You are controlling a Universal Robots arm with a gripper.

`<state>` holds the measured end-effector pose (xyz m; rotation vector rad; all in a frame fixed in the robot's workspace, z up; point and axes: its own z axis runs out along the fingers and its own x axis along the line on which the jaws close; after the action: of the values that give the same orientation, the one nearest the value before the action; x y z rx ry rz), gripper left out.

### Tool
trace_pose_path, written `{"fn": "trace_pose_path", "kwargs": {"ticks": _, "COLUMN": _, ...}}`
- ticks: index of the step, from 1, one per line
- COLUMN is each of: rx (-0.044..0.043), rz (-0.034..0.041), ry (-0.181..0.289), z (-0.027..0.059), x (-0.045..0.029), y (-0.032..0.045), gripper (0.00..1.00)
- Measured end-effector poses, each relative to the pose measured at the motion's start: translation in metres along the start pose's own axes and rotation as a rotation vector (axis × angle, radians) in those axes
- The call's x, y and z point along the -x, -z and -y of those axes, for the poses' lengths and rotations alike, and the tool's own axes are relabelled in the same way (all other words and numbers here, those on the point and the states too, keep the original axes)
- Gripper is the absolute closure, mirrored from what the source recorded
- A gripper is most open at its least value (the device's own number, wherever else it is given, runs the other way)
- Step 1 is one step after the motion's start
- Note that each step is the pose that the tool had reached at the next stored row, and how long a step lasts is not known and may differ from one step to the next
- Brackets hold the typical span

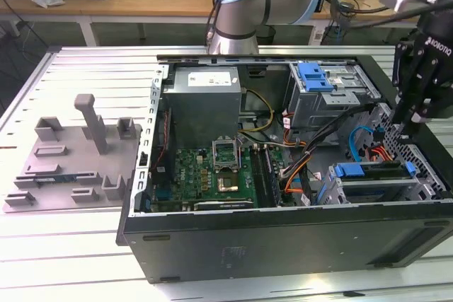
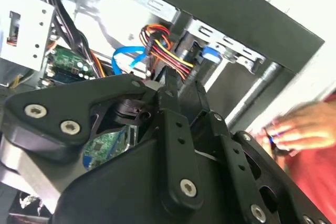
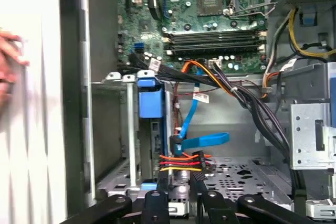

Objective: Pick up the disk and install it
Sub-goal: 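Insert the second disk wire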

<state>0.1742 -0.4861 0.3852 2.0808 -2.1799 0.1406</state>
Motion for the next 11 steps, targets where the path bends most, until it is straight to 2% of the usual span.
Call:
{"fn": "trace_pose_path", "kwargs": {"ticks": 1, "rx": 0.0001, "rz": -0.0272, "ry": 0.0, "z": -0.0002, "x": 0.0023, "y": 0.0017, "gripper": 0.69}}
{"fn": "trace_pose_path", "kwargs": {"ticks": 2, "rx": -0.0006, "rz": -0.0468, "ry": 0.001, "z": -0.0003, "x": 0.0055, "y": 0.0022, "gripper": 0.69}}
{"fn": "trace_pose_path", "kwargs": {"ticks": 3, "rx": -0.0009, "rz": -0.0556, "ry": 0.002, "z": -0.0004, "x": 0.0074, "y": 0.0024, "gripper": 0.69}}
{"fn": "trace_pose_path", "kwargs": {"ticks": 5, "rx": -0.0028, "rz": -0.0839, "ry": 0.007, "z": -0.001, "x": 0.0141, "y": 0.0035, "gripper": 0.69}}
{"fn": "trace_pose_path", "kwargs": {"ticks": 7, "rx": -0.0044, "rz": -0.0962, "ry": 0.013, "z": -0.0022, "x": 0.0187, "y": 0.0043, "gripper": 0.69}}
{"fn": "trace_pose_path", "kwargs": {"ticks": 8, "rx": -0.005, "rz": -0.0993, "ry": 0.015, "z": -0.0038, "x": 0.0207, "y": 0.0044, "gripper": 0.69}}
{"fn": "trace_pose_path", "kwargs": {"ticks": 11, "rx": -0.0061, "rz": -0.1008, "ry": 0.02, "z": -0.012, "x": 0.0231, "y": 0.0036, "gripper": 0.69}}
